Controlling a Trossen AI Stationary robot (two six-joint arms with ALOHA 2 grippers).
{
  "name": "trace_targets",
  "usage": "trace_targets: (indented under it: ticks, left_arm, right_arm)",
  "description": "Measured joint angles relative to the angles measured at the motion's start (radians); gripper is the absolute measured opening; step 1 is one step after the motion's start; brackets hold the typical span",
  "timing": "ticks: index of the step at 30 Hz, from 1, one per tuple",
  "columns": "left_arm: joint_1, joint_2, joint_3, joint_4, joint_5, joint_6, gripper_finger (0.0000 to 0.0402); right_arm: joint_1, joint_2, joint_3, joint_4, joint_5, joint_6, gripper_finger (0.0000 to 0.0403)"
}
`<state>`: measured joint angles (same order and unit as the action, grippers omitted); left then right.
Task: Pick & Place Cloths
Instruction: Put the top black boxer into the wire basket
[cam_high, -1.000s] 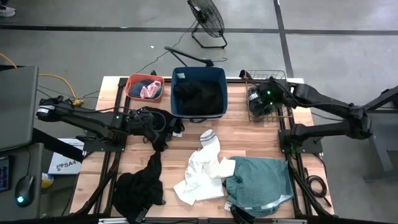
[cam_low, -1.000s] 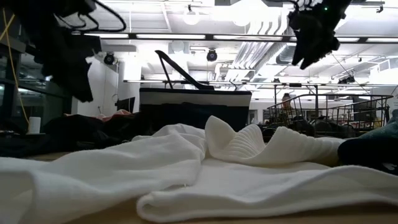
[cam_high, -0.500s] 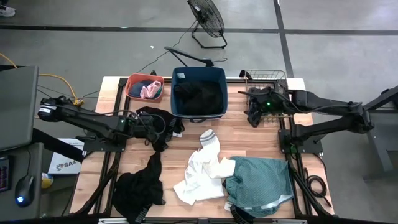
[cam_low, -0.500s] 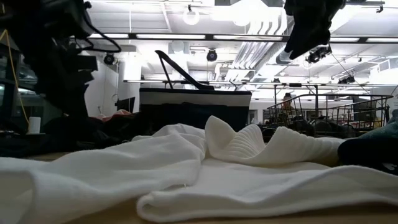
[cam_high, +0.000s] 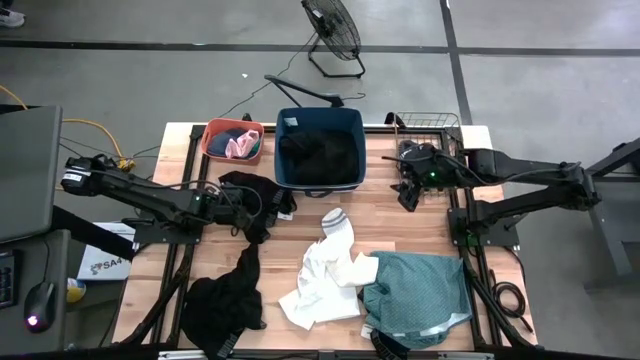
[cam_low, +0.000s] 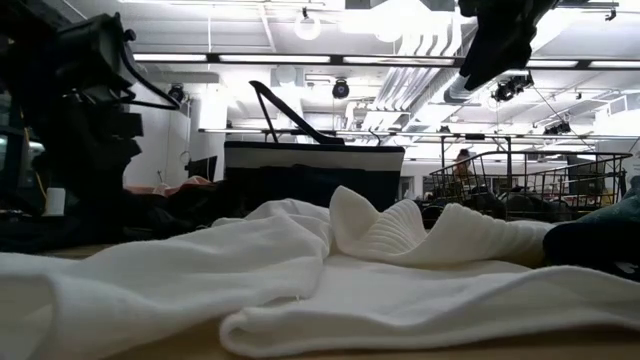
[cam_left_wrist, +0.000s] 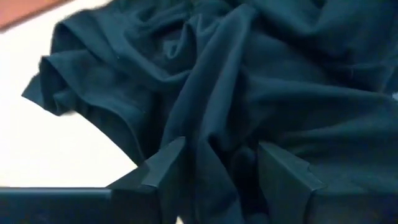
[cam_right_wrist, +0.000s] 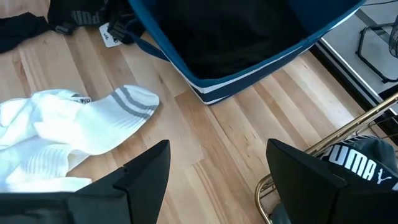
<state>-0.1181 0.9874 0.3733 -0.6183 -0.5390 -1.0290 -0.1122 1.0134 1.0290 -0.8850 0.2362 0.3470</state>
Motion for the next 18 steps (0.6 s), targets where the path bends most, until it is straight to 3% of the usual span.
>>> trace_targets:
  ticks: [3, 7, 13, 18]
  left_arm:
    - [0.000, 0.000, -0.001, 0.002, 0.010, 0.003, 0.0124]
    - [0.000, 0.000, -0.001, 0.001, 0.011, 0.025, 0.0021]
    - [0.000, -0.018, 0.003, 0.050, 0.016, 0.105, 0.0004]
    - [0.000, -0.070, 0.101, 0.095, 0.028, 0.276, 0.0002]
  right_arm:
    - [0.002, 0.000, 0.000, 0.000, 0.000, 0.000, 0.0259]
    - [0.002, 0.000, 0.000, 0.000, 0.000, 0.014, 0.0259]
    - [0.002, 0.000, 0.000, 0.006, 0.000, 0.018, 0.0259]
    - [0.012, 0.000, 0.000, 0.099, 0.004, -0.026, 0.0259]
